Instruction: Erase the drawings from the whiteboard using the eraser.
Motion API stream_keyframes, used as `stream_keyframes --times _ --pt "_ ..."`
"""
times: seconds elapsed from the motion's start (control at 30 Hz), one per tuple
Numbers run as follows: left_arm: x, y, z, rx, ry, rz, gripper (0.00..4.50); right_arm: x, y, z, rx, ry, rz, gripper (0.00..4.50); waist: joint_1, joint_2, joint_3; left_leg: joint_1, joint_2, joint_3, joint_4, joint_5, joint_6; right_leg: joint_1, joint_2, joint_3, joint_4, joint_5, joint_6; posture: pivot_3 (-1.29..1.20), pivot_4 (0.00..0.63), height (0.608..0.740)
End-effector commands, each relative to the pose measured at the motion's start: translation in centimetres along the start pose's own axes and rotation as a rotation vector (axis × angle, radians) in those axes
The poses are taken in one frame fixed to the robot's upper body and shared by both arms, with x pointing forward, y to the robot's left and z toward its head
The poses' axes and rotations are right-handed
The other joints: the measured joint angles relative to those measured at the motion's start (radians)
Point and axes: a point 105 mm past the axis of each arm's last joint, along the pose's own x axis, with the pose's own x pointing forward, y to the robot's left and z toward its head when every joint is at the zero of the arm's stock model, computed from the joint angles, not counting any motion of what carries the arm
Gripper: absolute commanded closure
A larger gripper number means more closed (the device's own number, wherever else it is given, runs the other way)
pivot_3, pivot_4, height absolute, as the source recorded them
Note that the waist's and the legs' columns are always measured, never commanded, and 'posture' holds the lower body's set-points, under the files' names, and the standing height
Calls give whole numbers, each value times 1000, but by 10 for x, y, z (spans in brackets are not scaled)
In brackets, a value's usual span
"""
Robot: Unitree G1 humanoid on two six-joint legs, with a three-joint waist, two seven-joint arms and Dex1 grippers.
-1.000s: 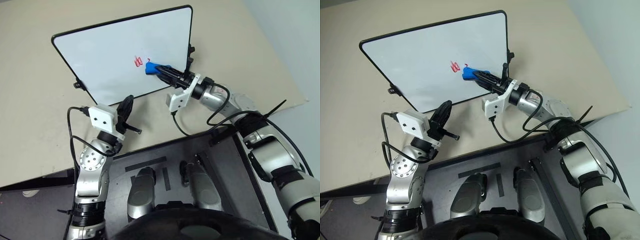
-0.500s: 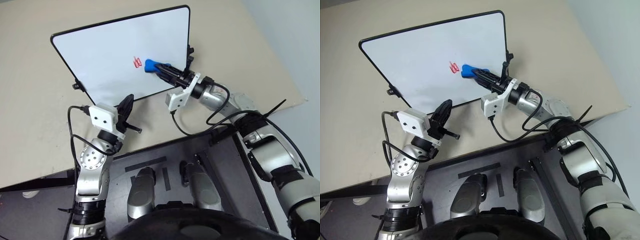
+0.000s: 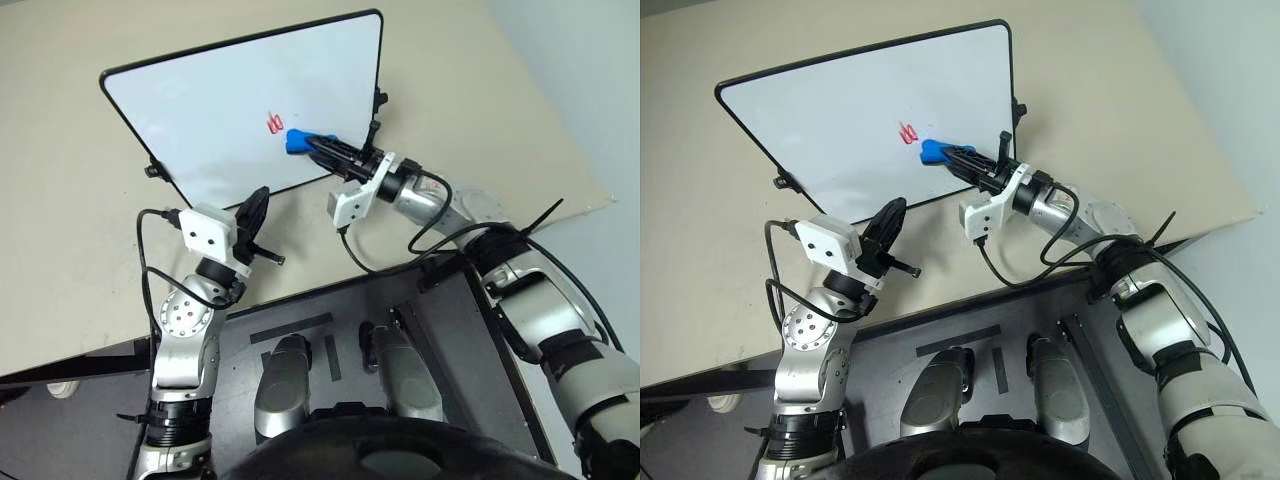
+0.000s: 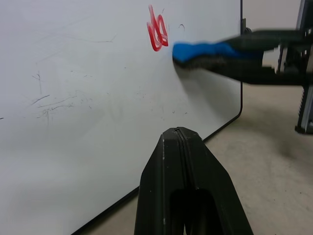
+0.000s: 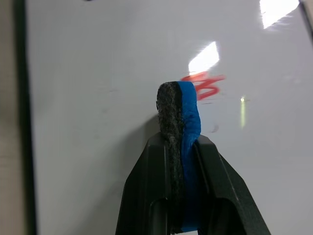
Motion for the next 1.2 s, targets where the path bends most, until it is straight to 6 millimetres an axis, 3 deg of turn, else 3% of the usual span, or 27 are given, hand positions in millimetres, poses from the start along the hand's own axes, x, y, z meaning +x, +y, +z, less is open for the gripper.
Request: stream_keyframes --times 0.03,0.27,0.5,0.63,0.83,1.03,1.2 --pt "2 -2 9 12 -43 -11 4500 8 -42 6 -50 -45 -138 4264 0 0 0 0 0 0 0 0 0 0 0 0 0 0 0 0 150 740" --pt "2 -3 9 10 -42 -11 4500 13 -49 12 -57 -71 -152 4264 0 0 0 -2 0 0 -1 -1 0 -1 0 0 -2 0 1 0 150 740" --pt "1 -3 8 8 -40 -12 4500 14 0 16 11 -74 48 4264 0 0 0 -2 0 0 -1 -2 1 -2 0 0 -1 -1 1 0 150 740" --pt "1 -3 8 8 -40 -12 4500 14 8 15 17 -65 77 4264 0 0 0 -2 0 0 0 -2 1 -2 0 0 -1 0 1 0 150 740" --pt "1 -4 9 9 -40 -13 4500 16 -10 10 -14 -44 -4 4264 0 0 0 -2 0 0 0 -2 1 -2 0 0 0 0 0 0 150 740" --pt "1 -4 9 11 -40 -15 4500 13 -44 5 -75 -23 -165 4264 0 0 0 -2 0 0 0 -2 1 -2 0 0 0 0 0 0 150 740" --pt "2 -4 9 10 -39 -18 4500 11 -45 5 -83 -23 -178 4264 0 0 0 -2 0 0 0 -2 1 -2 0 0 0 0 0 0 150 740"
